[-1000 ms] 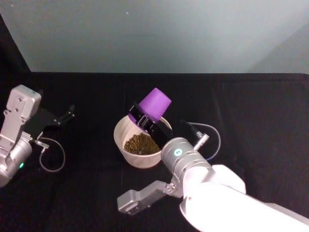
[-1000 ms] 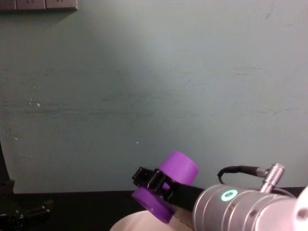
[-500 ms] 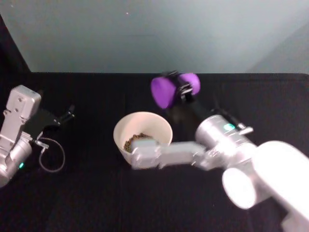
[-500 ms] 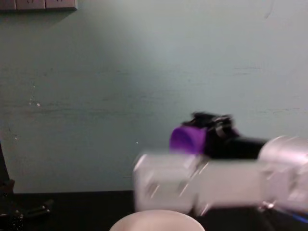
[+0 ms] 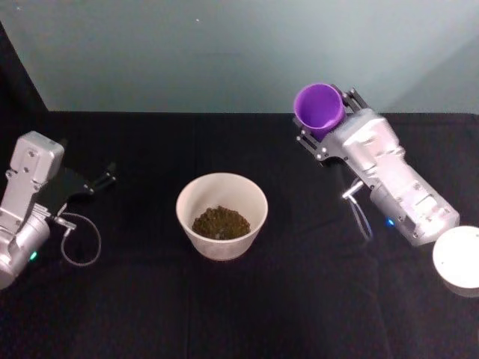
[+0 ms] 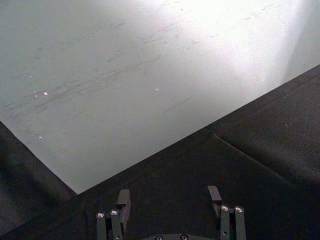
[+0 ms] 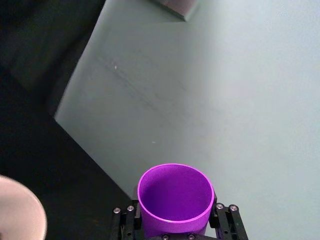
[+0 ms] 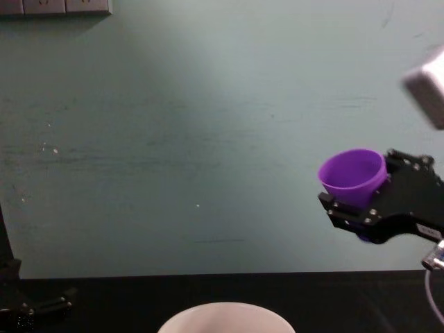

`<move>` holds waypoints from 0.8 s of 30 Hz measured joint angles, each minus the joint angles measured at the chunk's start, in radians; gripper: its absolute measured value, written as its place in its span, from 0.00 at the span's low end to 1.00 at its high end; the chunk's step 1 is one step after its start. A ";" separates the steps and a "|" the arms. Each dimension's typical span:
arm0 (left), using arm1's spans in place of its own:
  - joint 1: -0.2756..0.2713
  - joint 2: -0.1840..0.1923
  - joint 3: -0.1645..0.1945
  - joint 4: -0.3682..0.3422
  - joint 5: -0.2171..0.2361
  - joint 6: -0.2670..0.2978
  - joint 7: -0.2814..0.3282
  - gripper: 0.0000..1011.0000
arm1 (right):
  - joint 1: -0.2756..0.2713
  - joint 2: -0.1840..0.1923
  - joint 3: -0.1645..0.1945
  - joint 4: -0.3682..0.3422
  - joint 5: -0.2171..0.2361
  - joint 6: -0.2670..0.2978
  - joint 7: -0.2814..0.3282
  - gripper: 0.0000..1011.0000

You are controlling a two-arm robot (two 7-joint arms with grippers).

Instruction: Pick up the cup and pour the mung beans from the cup into the bowl.

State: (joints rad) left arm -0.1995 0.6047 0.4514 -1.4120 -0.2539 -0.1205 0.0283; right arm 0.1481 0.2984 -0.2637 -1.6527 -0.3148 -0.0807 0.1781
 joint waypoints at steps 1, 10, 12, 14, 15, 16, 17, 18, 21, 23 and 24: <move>0.000 0.000 0.000 0.000 0.000 0.000 0.000 0.99 | -0.001 -0.005 0.010 0.011 0.032 -0.008 0.012 0.72; 0.000 0.000 0.000 0.000 0.000 0.000 0.000 0.99 | 0.030 -0.030 0.056 0.147 0.359 -0.010 0.204 0.72; 0.000 0.000 0.000 0.000 0.000 0.000 0.000 0.99 | 0.038 -0.031 0.055 0.167 0.395 -0.002 0.230 0.72; 0.000 0.000 0.000 0.000 0.000 0.000 0.000 0.99 | 0.046 -0.032 0.051 0.198 0.441 0.016 0.262 0.72; 0.000 0.000 0.000 0.000 0.000 0.000 0.000 0.99 | 0.046 -0.032 0.051 0.198 0.441 0.016 0.262 0.72; 0.000 0.000 0.000 0.000 0.000 0.000 0.000 0.99 | 0.048 -0.032 0.049 0.209 0.456 0.027 0.270 0.72; 0.000 0.000 0.000 0.000 0.000 0.000 0.000 0.99 | 0.049 -0.031 0.049 0.215 0.463 0.030 0.272 0.72; 0.000 0.000 0.000 0.000 0.000 0.000 0.000 0.99 | 0.050 -0.032 0.049 0.221 0.472 0.032 0.275 0.72; 0.000 0.000 0.000 0.000 0.000 0.000 0.000 0.99 | 0.050 -0.036 0.052 0.249 0.507 0.038 0.282 0.72; 0.000 0.000 0.000 0.000 0.000 0.000 0.000 0.99 | 0.051 -0.039 0.054 0.271 0.533 0.042 0.289 0.72; 0.000 0.000 0.000 0.000 0.000 0.000 0.000 0.99 | 0.053 -0.041 0.055 0.287 0.547 0.043 0.294 0.72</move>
State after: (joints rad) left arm -0.1995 0.6047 0.4514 -1.4120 -0.2539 -0.1205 0.0283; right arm 0.2012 0.2574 -0.2086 -1.3656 0.2323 -0.0380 0.4718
